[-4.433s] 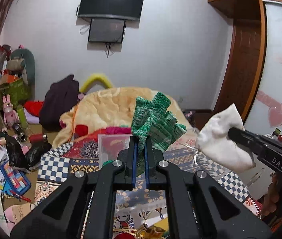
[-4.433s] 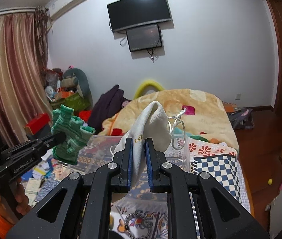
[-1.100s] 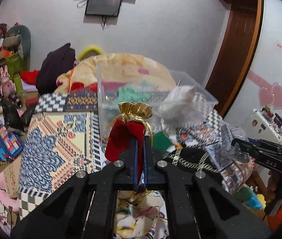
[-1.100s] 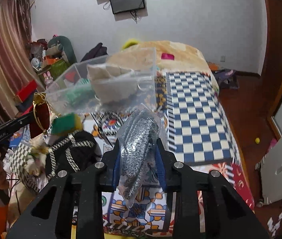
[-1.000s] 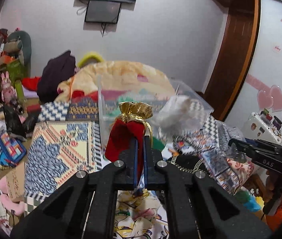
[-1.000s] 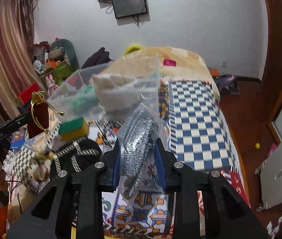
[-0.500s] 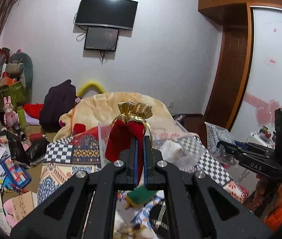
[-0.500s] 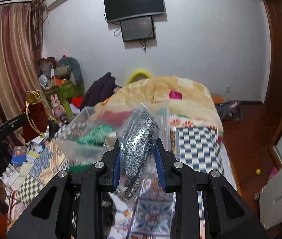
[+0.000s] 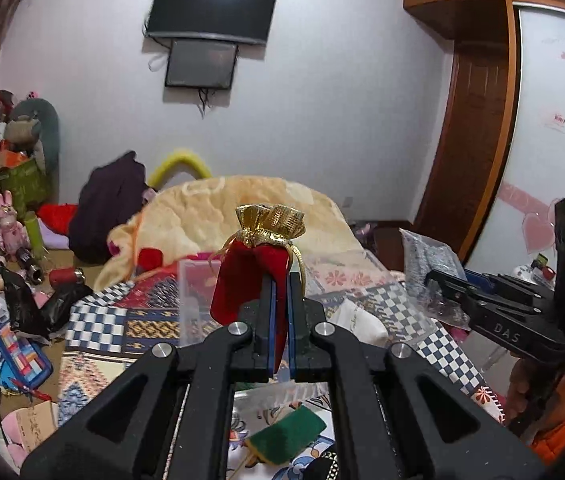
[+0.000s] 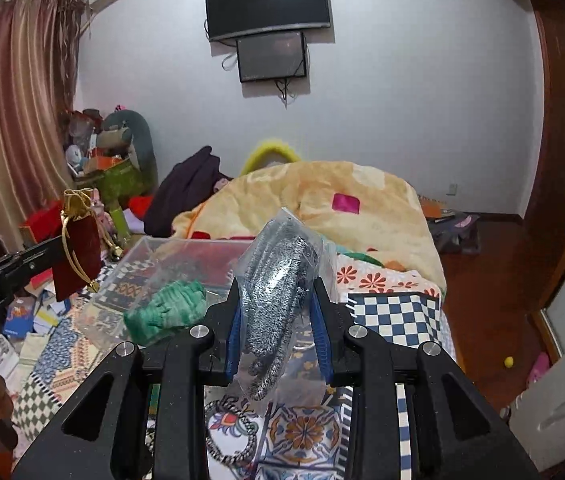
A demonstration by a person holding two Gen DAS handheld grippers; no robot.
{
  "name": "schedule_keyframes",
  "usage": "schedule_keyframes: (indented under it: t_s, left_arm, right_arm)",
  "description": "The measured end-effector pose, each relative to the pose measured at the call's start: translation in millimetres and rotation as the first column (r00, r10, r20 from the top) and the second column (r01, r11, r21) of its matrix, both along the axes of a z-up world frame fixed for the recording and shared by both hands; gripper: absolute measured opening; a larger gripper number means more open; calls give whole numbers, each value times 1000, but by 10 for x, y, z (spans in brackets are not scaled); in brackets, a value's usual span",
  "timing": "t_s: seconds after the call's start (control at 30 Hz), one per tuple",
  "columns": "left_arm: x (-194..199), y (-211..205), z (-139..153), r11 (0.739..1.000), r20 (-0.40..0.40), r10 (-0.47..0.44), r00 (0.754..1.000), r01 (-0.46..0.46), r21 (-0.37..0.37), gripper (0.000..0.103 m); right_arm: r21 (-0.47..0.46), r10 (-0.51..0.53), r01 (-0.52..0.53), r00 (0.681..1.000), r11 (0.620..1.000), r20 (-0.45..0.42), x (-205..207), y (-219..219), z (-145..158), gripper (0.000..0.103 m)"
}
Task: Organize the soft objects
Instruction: 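Lower the red pouch into the box while the right drops the silver bag in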
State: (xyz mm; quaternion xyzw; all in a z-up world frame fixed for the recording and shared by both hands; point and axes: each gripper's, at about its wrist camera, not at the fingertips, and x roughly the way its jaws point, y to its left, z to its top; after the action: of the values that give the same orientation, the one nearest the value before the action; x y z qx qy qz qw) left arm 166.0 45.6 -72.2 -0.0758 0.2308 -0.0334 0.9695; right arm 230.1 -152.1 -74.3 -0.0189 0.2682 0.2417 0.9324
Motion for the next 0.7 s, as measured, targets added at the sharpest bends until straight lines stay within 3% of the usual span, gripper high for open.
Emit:
schedule_keyframes:
  t_s: [0.4,0.7]
  left_arm:
    - [566,-187,-423,999,-173,-28,985,34,28,4]
    - [718,-300,-591,997,-246,-55,968,65,34,6]
  right_arm:
    - [-85,6,-14,995,996,-96,247,127,-334,28]
    - [-112,15,-29,992,993,-124,277,168,-353,30]
